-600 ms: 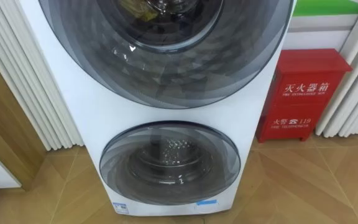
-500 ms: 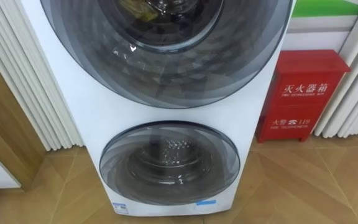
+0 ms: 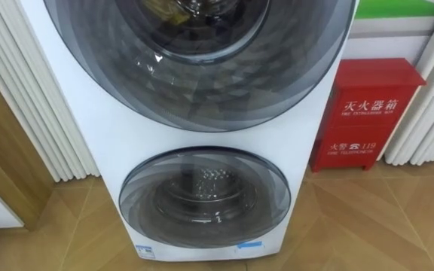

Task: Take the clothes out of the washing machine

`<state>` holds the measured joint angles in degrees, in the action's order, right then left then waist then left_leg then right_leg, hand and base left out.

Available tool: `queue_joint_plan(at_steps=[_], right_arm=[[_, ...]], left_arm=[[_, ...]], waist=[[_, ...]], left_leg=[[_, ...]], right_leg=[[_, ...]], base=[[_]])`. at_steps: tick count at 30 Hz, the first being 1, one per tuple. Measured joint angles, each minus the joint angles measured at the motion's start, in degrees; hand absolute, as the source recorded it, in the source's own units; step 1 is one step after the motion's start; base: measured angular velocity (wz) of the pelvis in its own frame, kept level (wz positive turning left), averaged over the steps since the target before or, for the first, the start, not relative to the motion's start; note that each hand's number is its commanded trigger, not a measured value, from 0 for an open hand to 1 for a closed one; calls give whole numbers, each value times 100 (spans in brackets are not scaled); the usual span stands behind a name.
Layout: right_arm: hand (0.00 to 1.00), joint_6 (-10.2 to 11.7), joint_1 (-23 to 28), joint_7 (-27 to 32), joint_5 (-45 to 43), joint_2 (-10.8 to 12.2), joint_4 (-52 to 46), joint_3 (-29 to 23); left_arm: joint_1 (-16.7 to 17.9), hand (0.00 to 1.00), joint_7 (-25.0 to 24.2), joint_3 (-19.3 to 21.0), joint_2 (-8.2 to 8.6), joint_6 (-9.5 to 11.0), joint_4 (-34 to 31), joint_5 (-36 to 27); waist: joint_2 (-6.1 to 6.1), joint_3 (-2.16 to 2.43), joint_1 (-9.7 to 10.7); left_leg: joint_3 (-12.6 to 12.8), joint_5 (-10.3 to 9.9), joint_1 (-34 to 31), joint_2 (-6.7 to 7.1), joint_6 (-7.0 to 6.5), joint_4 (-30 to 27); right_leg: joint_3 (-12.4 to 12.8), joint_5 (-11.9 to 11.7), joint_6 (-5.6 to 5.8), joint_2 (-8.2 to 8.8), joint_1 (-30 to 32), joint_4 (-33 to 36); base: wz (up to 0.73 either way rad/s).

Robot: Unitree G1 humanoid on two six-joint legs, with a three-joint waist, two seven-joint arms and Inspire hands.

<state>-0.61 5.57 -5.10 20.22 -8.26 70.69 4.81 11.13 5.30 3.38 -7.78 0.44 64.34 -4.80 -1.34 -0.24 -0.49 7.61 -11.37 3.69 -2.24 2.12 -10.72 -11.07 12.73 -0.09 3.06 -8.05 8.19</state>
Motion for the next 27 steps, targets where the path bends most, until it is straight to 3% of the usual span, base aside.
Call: queue_joint_plan(at_steps=[4,9,14,19,23,27], right_arm=[[0,-82,-68,28,80,-11,-432,-64],[0,-139,-148,136,-22,-123,-2341,-346],[0,-116,-590,330,42,-558,-4356,-487],[0,-107,-1238,571,72,-639,-4783,-824],[0,-114,-1685,665,154,-765,-5242,-837],[0,-128,-2023,805,220,-942,-5364,-839]], left_arm=[[1,0,-108,44,-32,0,8,9],[-4,0,-207,156,-77,3,5,190],[58,0,-265,217,-167,-12,-50,439],[109,0,-316,264,-240,-70,-147,563],[98,0,-375,257,-239,-202,-184,680],[143,0,-376,266,-240,-268,-307,839]], waist=[[-58,-16,-16],[-115,-31,-28],[-185,-4,-95],[-279,9,-149],[-238,11,-174],[-276,21,-306]], left_leg=[[-4,0,39,-2,0,-1],[-6,2,48,-1,-3,-55],[8,5,81,5,-8,-75],[-1,5,74,9,-8,-54],[-26,5,73,6,-8,10],[-85,5,111,5,-8,44]], right_leg=[[-25,-1,1,11,-10,59],[0,-2,2,13,-35,66],[0,-4,5,16,-80,47],[-12,-6,8,15,-85,57],[6,-6,9,4,-72,66],[-16,-7,9,1,-77,63]], base=[[0],[0],[1],[2],[2],[1]])
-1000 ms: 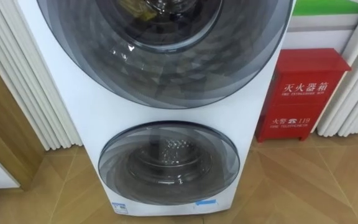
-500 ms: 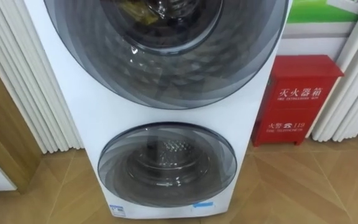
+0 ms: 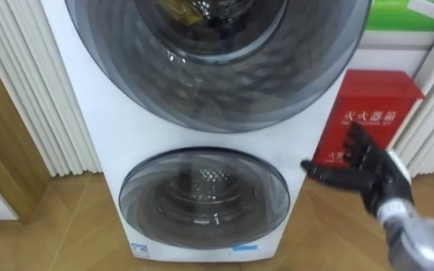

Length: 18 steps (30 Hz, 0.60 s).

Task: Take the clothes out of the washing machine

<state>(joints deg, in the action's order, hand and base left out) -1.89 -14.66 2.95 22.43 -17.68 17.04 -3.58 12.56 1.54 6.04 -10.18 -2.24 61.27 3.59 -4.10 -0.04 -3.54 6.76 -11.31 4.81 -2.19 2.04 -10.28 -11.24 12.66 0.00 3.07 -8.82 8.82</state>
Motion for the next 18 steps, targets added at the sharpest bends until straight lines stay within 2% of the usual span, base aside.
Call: queue_joint_plan(at_steps=[2,4,7,9,10,11,12,13,14,15,16,17,18], right_arm=[[0,-1,-284,68,16,-101,-1,1],[0,-6,-412,137,23,-110,-9,-6],[0,-78,-417,210,105,-240,-81,-5],[0,-83,-418,268,183,-247,-335,-5],[0,-83,-422,272,185,-249,-481,-5],[0,-83,-430,278,188,-257,-609,-3],[0,-111,-440,284,185,-247,-665,12],[0,-196,-465,300,189,-224,-768,71],[0,-222,-458,315,189,-248,-1013,84],[0,-233,-457,366,195,-268,-1122,79],[0,-232,-465,528,148,-318,-1208,77],[0,-232,-499,634,77,-348,-1217,36],[0,-233,-526,653,49,-356,-1217,24]], left_arm=[[23,0,-28,-8,-19,-35,-100,111],[37,0,-64,-6,-48,-38,-120,110],[80,0,-65,-1,-72,-45,-188,113],[75,0,-66,-5,-77,-84,-189,119],[77,0,-66,-10,-77,-152,-191,187],[75,0,-64,-55,-82,-196,-206,262],[63,0,-66,-77,-90,-213,-229,304],[135,0,-62,-41,-144,-215,-303,364],[203,0,-63,79,-134,-248,-269,485],[209,0,-67,76,-129,-289,-255,577],[198,0,-97,47,-109,-383,-224,709],[169,0,-106,29,-102,-444,-233,743],[167,0,-104,10,-103,-471,-257,752]], waist=[[-40,7,-22],[-82,15,-45],[-127,14,-121],[-123,13,-127],[-111,10,-137],[-62,-12,-147],[9,-49,-164],[-24,-47,-179],[-80,-20,-143],[-66,-31,-55],[-58,-21,8],[-65,-22,27],[-61,-23,25]], left_leg=[[-104,0,2,0,0,73],[-139,0,21,0,1,79],[-143,0,30,0,1,100],[-204,1,29,-8,-1,114],[-336,9,81,-33,-9,122],[-676,20,168,-130,-19,132],[-905,19,199,-215,-17,130],[-1342,9,163,-311,1,124],[-1380,-44,40,-384,122,120],[-1276,-59,-7,-395,182,120],[-976,-72,-10,-411,200,125],[-752,-43,-33,-398,222,171],[-648,-30,-66,-394,220,212]], right_leg=[[-28,0,0,-18,-18,0],[-35,-1,1,-21,-14,6],[-61,-7,10,-19,-25,10],[-166,-6,10,-17,1,91],[-245,0,19,-20,87,274],[-313,51,69,-35,270,745],[-257,168,87,-79,391,848],[152,132,-37,-302,691,305],[34,-501,-313,-359,904,137],[-7,-557,-314,-386,905,126],[-33,-561,-321,-385,875,128],[13,-560,-321,-377,817,128],[19,-558,-317,-381,796,126]], base=[[18],[12],[1],[0],[-5],[-14],[-41],[-53],[-36],[-8],[16],[11],[13]])
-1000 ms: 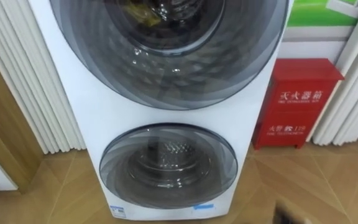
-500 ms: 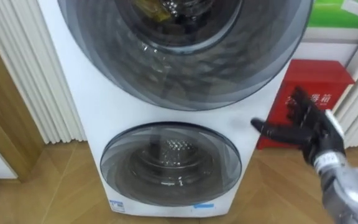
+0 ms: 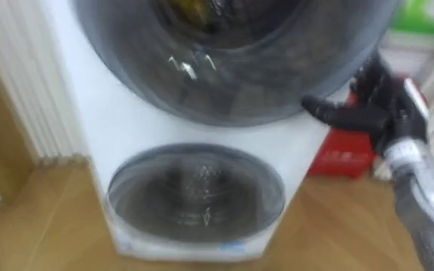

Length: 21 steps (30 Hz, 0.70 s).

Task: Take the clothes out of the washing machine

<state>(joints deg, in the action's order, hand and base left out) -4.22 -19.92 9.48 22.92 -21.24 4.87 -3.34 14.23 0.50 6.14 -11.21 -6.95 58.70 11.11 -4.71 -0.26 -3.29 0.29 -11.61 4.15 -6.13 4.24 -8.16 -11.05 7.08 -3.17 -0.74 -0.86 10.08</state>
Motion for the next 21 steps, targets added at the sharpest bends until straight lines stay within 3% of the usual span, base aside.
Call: queue_joint_plan(at_steps=[1,5,12,16,21], right_arm=[[0,-3,-11,-14,-61,1,-10,7],[0,-138,-191,-68,1,9,-133,33],[0,-172,-197,-265,64,9,-287,41],[0,-283,-50,-338,-50,34,-628,49],[0,-231,236,-398,-81,50,-949,199]], left_arm=[[0,0,22,-31,-12,-49,-34,44],[0,0,59,-74,-9,-169,-72,50],[62,0,-13,-82,20,-195,-59,190],[77,0,-16,-207,30,-285,-60,223],[32,0,15,-443,7,-300,-73,195]], waist=[[-19,18,-24],[-78,35,-200],[-15,-4,-152],[32,24,-137],[46,38,-98]], left_leg=[[189,10,-15,12,-51,-50],[186,23,55,118,-87,-56],[128,-4,-22,187,-159,-144],[141,-2,3,183,-156,-151],[216,-1,93,178,-158,-146]], right_leg=[[-13,6,11,-8,-17,5],[-71,22,38,16,-77,-35],[-141,88,106,85,-112,-42],[-72,106,99,62,-112,-28],[-8,105,98,58,-165,-32]], base=[[11],[-2],[8],[-3],[-9]])
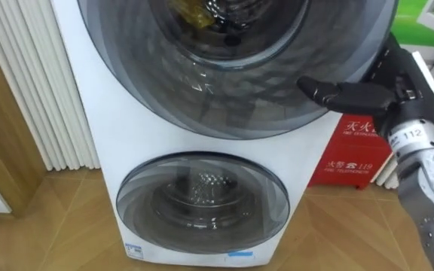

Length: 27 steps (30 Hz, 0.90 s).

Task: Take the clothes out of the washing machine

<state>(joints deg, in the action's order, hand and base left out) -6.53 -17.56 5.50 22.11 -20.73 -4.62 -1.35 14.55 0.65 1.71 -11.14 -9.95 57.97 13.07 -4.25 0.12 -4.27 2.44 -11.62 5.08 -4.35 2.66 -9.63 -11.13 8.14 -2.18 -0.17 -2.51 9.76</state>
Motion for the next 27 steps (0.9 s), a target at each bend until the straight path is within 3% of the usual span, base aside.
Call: queue_joint_plan(at_steps=[2,4,12,19,27], right_arm=[[0,172,228,-133,-41,1,-39,29],[0,206,364,-215,-37,11,-45,100],[0,201,911,-640,76,99,-91,259],[0,231,1451,-767,140,387,-722,253],[0,351,1568,-948,83,512,-846,299]], left_arm=[[-43,0,11,-97,-9,77,3,-6],[-58,0,26,-165,-36,87,6,-8],[-69,0,2,-268,-82,159,26,-23],[-117,0,10,-314,-85,254,283,-26],[-195,0,-4,-436,-44,411,459,-1]], waist=[[-16,10,12],[-36,8,62],[-50,9,84],[-12,-8,97],[71,2,117]], left_leg=[[70,0,64,1,0,15],[73,0,65,1,0,17],[77,-1,54,4,0,20],[224,-1,36,-2,0,17],[386,-1,61,-2,0,19]], right_leg=[[18,6,7,7,-51,-11],[26,7,7,5,-50,-21],[25,17,14,7,-47,-33],[91,19,17,-8,-34,-88],[159,18,16,-4,-29,-87]], base=[[-7],[-3],[0],[-3],[-6]])
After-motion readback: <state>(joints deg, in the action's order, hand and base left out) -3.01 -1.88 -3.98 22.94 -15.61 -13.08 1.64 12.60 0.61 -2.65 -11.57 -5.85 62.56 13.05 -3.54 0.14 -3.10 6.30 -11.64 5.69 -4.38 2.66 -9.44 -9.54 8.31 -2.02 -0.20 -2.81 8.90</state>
